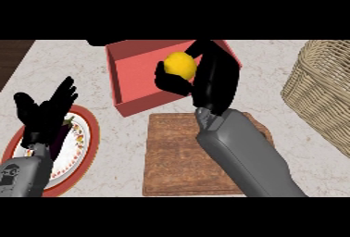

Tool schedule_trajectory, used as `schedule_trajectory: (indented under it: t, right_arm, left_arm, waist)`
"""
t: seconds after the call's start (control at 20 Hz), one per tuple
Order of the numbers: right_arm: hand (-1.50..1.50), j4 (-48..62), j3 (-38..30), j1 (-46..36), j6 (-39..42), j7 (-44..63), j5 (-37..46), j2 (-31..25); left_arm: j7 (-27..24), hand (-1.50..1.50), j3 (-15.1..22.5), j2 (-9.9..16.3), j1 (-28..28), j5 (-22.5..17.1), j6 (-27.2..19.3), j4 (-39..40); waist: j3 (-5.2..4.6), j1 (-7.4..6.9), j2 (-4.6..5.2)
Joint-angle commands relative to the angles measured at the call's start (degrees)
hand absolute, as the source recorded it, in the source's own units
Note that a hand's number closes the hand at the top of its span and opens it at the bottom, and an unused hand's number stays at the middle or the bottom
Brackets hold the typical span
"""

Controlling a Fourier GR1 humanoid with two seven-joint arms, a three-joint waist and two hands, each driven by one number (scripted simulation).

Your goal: Pick the lemon from the cutting board and place it in the basket

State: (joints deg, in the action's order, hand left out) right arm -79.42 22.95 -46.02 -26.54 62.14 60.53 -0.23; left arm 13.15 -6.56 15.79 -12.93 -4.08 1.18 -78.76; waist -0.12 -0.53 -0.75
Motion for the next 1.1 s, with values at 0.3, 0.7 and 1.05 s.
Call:
schedule_trajectory:
  t: [0.3, 0.7, 1.05]
  right_arm:
    - [1.50, -0.49, -9.70, -16.83, 14.15, 16.80, 9.91, 0.21]
    - [1.50, 5.53, -20.63, -18.86, 15.11, 8.92, 12.15, -5.52]
    - [1.50, 6.34, -25.24, -15.28, 19.24, 6.44, 15.82, -12.14]
  left_arm:
    - [1.03, 0.00, -1.30, 1.16, -0.43, -0.76, 0.89, -0.39]
    - [1.59, 0.00, -0.44, 0.17, 1.25, 0.39, -0.18, -3.43]
    - [-0.77, 0.00, -1.63, 0.58, 0.93, -0.05, 0.97, -0.31]
  waist:
    - [0.04, 0.41, 0.43]
    - [0.10, 0.22, 0.65]
    - [0.10, 0.86, 0.63]
